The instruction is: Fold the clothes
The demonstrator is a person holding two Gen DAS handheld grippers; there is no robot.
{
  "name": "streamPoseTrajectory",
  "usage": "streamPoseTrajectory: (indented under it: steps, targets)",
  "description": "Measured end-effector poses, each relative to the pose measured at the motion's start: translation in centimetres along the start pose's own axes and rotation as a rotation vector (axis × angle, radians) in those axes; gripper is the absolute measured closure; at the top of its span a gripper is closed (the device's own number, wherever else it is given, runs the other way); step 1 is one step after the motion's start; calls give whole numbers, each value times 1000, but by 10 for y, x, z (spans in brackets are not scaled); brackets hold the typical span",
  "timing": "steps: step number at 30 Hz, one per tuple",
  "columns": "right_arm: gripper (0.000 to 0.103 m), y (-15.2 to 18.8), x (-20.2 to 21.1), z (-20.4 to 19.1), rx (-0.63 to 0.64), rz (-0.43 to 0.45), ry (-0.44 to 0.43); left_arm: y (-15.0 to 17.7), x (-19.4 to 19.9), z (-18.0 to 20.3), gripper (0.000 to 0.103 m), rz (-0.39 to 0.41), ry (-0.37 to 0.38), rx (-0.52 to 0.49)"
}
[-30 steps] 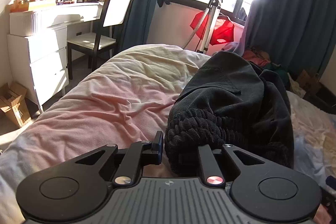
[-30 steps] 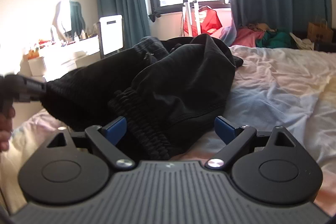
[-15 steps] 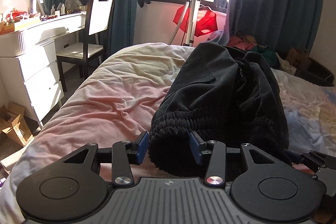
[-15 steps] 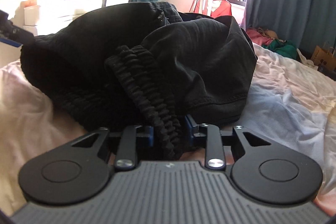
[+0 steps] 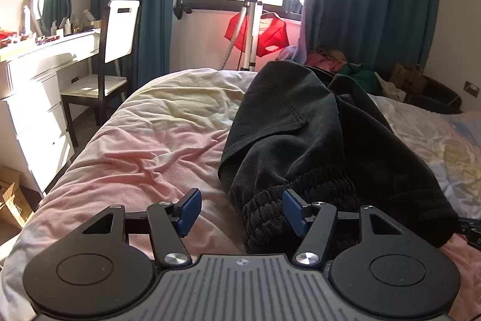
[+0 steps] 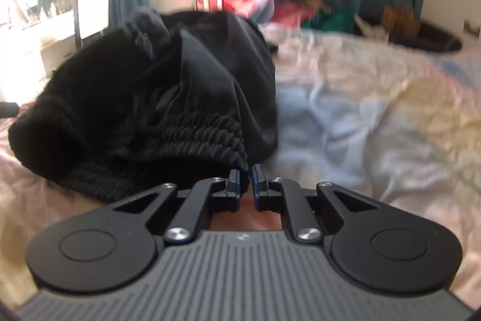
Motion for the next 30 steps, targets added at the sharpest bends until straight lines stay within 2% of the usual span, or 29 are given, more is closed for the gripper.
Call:
streamPoseTrajectory:
  steps: [2,5,8,10,13,15,17,19,22,26,28,30]
  targets:
    - [93,11,-6,5,-62,-60,-36,5,0,17,41,0,33,-87]
    - [91,3,4,2,-87,-16,-65,16,1,43,41,53,15,-288]
    - [91,-5,16,-3,-41,72,-50,30,-6,64,37,79,-28,-477]
    - [90,-10,21,-11,17,110,-31,39,-17,69,37,60,-82,-558]
    - [90,-14,20,-16,65,130,-16,42,-37,63,37,63,-220,-598]
    - [88,-15,17,-19,94,135,-7,35,-47,61,37,75,-243,-570]
    - [71,-15,12,-21,120,132,5,24,-55,58,37,92,-249,-500]
    - [47,-15,8,-23,139,137,25,11,-58,52,37,120,-260,-413]
    - [45,-17,4,-25,171,150,49,-14,-53,38,37,167,-262,-254]
    - [45,-23,12,-28,220,202,65,-43,-29,-6,38,223,-264,35]
    - [45,-24,13,-29,244,212,74,-47,-19,-34,38,223,-261,194]
    - [45,-22,10,-27,240,197,72,-44,-13,-67,38,187,-247,361]
Point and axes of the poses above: each gripper's, at about its wrist camera, not at the fingertips, and x roughly against the way its jaws point, z to its right, y to its underside, the point moved 10 cm from there along -x, roughly the way its jaws point, and after that the axes turned 3 degrees about x, right-handed, at the moved point
